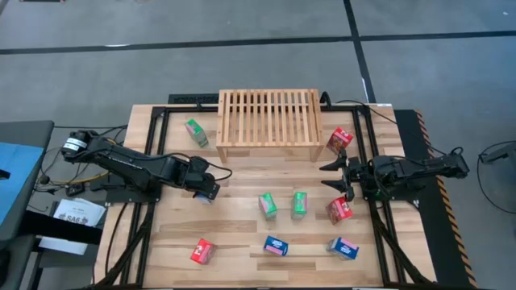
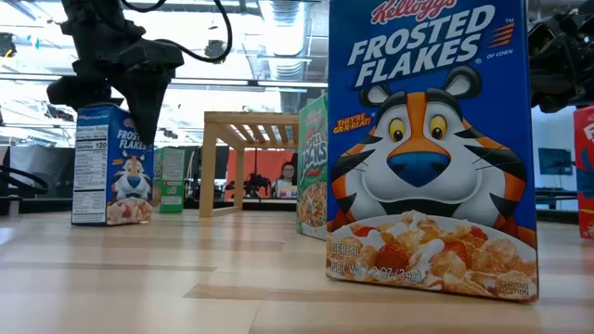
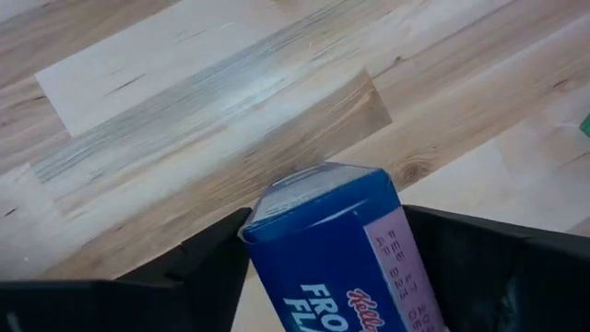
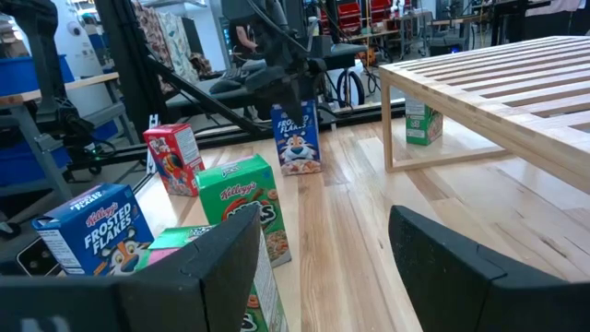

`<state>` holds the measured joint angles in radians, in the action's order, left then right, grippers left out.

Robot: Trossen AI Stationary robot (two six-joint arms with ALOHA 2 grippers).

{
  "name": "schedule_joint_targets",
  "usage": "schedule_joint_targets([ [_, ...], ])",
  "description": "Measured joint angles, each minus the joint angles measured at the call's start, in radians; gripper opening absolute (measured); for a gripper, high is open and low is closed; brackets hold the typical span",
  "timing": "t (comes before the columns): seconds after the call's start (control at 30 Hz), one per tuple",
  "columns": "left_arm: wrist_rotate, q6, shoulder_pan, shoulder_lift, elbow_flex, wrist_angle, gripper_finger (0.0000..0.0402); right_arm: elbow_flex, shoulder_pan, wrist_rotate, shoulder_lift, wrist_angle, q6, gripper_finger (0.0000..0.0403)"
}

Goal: Stack cereal on shelf
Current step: Put the top blue cereal box on the shelf

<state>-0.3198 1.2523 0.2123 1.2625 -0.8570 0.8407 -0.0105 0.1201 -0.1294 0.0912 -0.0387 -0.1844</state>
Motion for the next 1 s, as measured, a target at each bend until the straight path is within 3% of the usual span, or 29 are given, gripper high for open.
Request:
schedule_joint_targets([
  [0.6, -0.003, -0.044, 0.0, 0.0, 0.0, -0.001, 0.0188, 0.0, 0.0, 0.0, 0.0, 0.0, 0.0, 0.0266],
  [0.87, 0.0, -0.094, 0.0, -0.002, -0.007, 0.005, 0.0181, 0.0, 0.0, 0.0, 0.0, 0.0, 0.0, 0.0266],
  [1.0, -0.001, -0.172, 0.0, -0.002, -0.07, 0.03, 0.0181, 0.0, 0.0, 0.0, 0.0, 0.0, 0.0, 0.0266],
])
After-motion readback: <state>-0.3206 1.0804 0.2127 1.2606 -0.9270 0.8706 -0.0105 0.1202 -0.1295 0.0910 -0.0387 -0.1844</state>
